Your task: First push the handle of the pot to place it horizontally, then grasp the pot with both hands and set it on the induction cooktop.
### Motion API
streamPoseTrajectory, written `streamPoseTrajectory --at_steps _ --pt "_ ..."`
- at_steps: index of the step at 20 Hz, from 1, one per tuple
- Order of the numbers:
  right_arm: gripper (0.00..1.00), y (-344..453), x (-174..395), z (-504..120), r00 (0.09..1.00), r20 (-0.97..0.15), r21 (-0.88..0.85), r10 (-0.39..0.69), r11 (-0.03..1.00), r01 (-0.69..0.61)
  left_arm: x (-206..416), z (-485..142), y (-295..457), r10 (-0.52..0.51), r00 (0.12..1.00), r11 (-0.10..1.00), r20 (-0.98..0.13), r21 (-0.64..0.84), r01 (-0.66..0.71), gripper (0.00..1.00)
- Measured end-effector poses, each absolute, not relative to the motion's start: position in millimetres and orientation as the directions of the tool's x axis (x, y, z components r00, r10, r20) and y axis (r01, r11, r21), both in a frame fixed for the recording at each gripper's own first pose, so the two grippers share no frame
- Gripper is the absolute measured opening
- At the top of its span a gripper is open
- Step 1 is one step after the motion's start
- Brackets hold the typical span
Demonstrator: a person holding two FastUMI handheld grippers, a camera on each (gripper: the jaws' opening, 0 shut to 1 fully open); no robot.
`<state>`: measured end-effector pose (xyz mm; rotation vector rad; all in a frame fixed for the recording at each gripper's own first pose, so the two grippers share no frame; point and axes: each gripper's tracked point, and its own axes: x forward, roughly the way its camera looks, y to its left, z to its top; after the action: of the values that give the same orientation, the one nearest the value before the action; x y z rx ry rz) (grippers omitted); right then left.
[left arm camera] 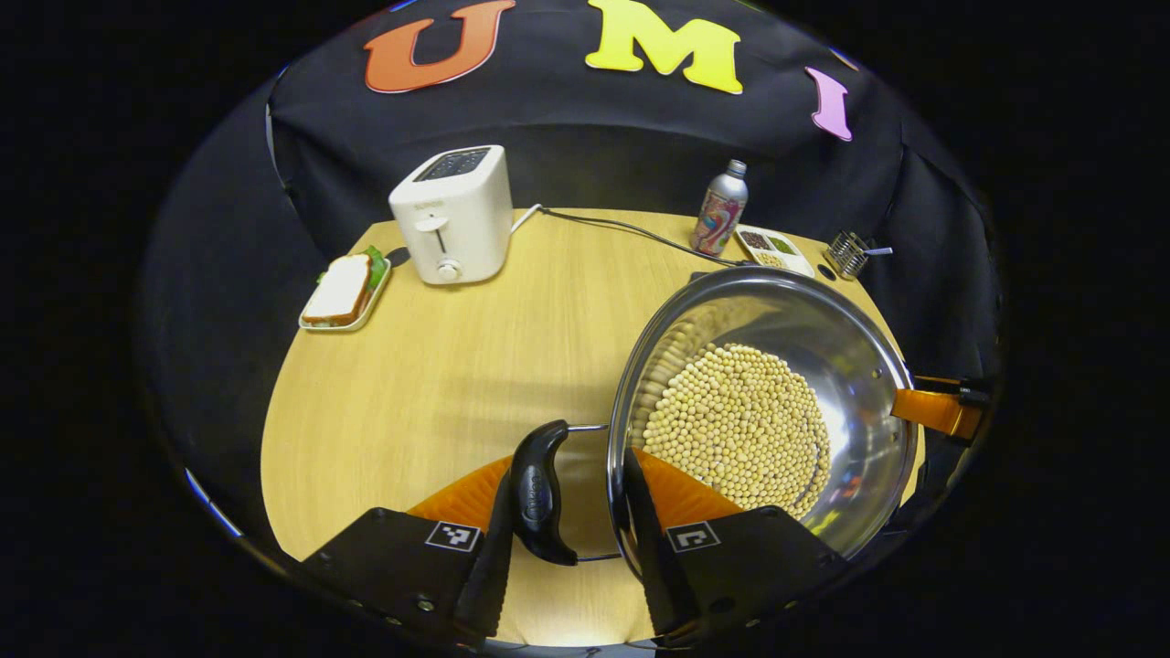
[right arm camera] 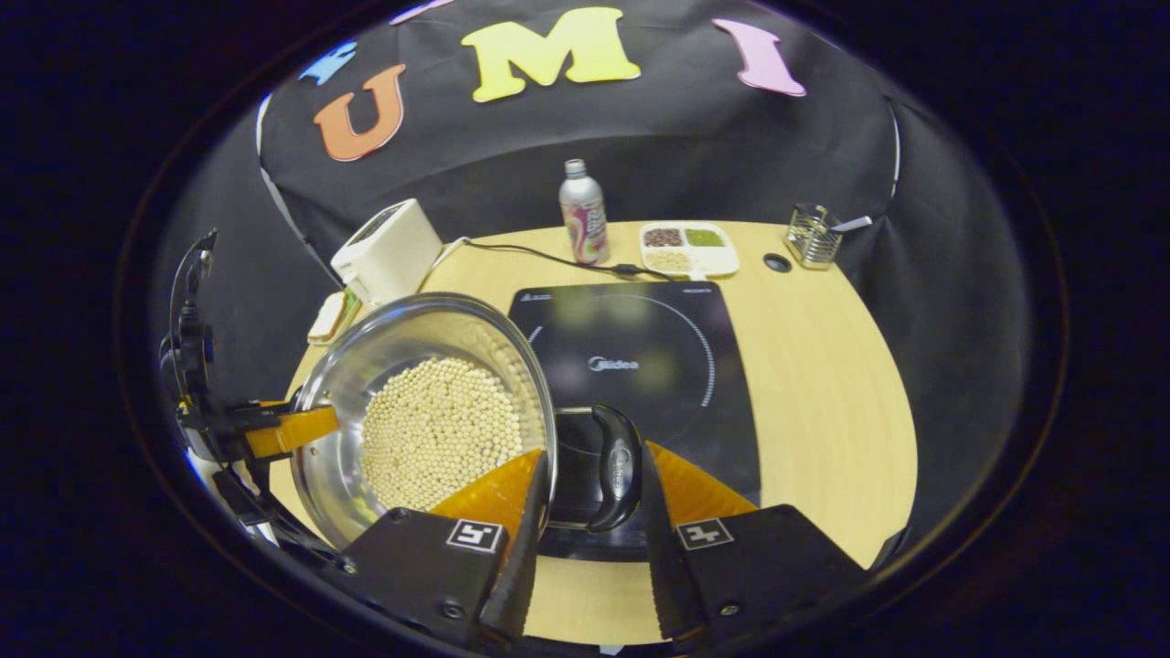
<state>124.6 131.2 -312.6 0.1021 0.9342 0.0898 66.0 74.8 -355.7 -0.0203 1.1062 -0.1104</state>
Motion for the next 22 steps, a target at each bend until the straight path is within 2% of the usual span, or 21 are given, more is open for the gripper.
streamPoseTrajectory --at_steps 7,8,11,12,13,14,15,16,17,18,19,22 --pt "0.53 59.7 125.7 -316.8 0.589 -0.804 0.132 0.083 0.990 0.041 76.1 -360.0 4.9 -0.120 0.430 0.988 -0.895 -0.067 0.137 0.59" --pt "0.53 50.7 128.0 -317.5 0.587 -0.806 0.130 0.077 0.990 0.048 80.0 -360.5 -4.8 -0.123 0.426 0.988 -0.896 -0.068 0.141 0.70" --pt "0.53 29.1 137.9 -317.1 0.585 -0.808 0.127 0.067 0.990 0.062 88.8 -365.1 -25.9 -0.127 0.420 0.986 -0.899 -0.070 0.150 0.69" --pt "0.53 23.8 141.2 -316.0 0.584 -0.809 0.125 0.065 0.990 0.063 93.0 -366.0 -31.4 -0.127 0.420 0.986 -0.899 -0.070 0.149 0.59" --pt "0.53 19.2 146.3 -315.2 0.584 -0.809 0.122 0.065 0.991 0.060 96.8 -366.5 -36.9 -0.127 0.420 0.986 -0.899 -0.069 0.149 0.69" --pt "0.53 15.3 152.4 -315.4 0.583 -0.810 0.121 0.066 0.991 0.057 100.9 -367.0 -41.8 -0.125 0.421 0.987 -0.898 -0.069 0.146 0.69" --pt "0.53 12.0 158.3 -315.3 0.581 -0.811 0.119 0.066 0.991 0.054 103.2 -366.4 -47.0 -0.123 0.421 0.988 -0.899 -0.070 0.138 0.59" --pt "0.53 9.2 164.8 -314.2 0.580 -0.812 0.115 0.066 0.992 0.049 107.7 -367.5 -49.7 -0.119 0.421 0.989 -0.899 -0.070 0.130 0.69" --pt "0.53 7.2 172.2 -313.6 0.583 -0.810 0.108 0.065 0.993 0.040 111.4 -368.8 -52.8 -0.115 0.423 0.990 -0.899 -0.070 0.122 0.59" --pt "0.53 4.9 177.9 -313.3 0.586 -0.808 0.100 0.064 0.995 0.029 114.4 -370.0 -54.9 -0.112 0.422 0.991 -0.900 -0.071 0.114 0.69" --pt "0.53 4.1 184.4 -313.1 0.586 -0.808 0.096 0.066 0.995 0.020 116.6 -370.5 -57.1 -0.109 0.423 0.992 -0.900 -0.071 0.106 0.59" --pt "0.53 5.1 199.5 -315.3 0.578 -0.812 0.100 0.080 0.995 0.003 124.5 -372.3 -57.7 -0.096 0.421 0.994 -0.902 -0.064 0.089 0.59"
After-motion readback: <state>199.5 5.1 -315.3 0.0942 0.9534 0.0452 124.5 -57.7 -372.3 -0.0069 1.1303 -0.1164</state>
